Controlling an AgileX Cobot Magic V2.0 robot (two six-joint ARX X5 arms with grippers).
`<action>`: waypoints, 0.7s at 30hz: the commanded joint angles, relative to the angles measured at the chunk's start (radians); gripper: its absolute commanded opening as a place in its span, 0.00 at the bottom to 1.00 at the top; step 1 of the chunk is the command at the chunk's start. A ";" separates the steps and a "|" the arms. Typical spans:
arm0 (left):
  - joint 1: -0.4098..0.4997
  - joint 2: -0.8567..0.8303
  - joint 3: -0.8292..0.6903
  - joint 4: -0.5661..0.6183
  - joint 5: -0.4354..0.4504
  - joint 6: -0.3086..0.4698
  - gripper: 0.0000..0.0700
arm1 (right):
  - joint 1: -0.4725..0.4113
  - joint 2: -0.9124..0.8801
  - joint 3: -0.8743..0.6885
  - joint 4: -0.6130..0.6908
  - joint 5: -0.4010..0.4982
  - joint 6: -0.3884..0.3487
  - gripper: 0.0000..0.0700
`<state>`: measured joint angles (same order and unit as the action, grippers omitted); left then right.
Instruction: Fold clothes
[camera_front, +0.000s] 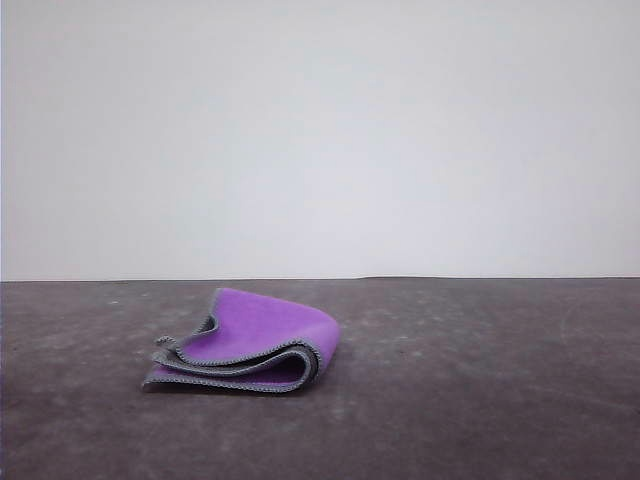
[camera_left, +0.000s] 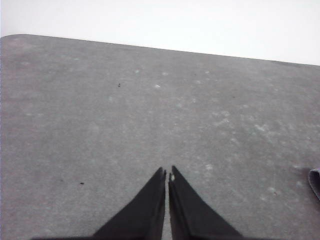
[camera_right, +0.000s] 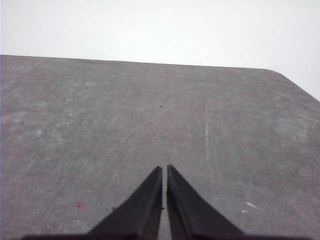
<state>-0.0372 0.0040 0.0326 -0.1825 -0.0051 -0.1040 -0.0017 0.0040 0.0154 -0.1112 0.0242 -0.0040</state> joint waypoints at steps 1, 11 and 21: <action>0.000 -0.001 -0.020 -0.004 -0.003 0.009 0.00 | -0.002 0.000 -0.003 0.013 0.003 0.004 0.02; 0.000 -0.001 -0.020 -0.004 -0.003 0.009 0.00 | -0.002 0.000 -0.003 0.013 0.003 0.004 0.02; 0.000 -0.001 -0.020 -0.004 -0.003 0.009 0.00 | -0.002 0.000 -0.003 0.013 0.003 0.004 0.02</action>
<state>-0.0372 0.0040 0.0326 -0.1825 -0.0051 -0.1038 -0.0017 0.0040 0.0154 -0.1112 0.0242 -0.0040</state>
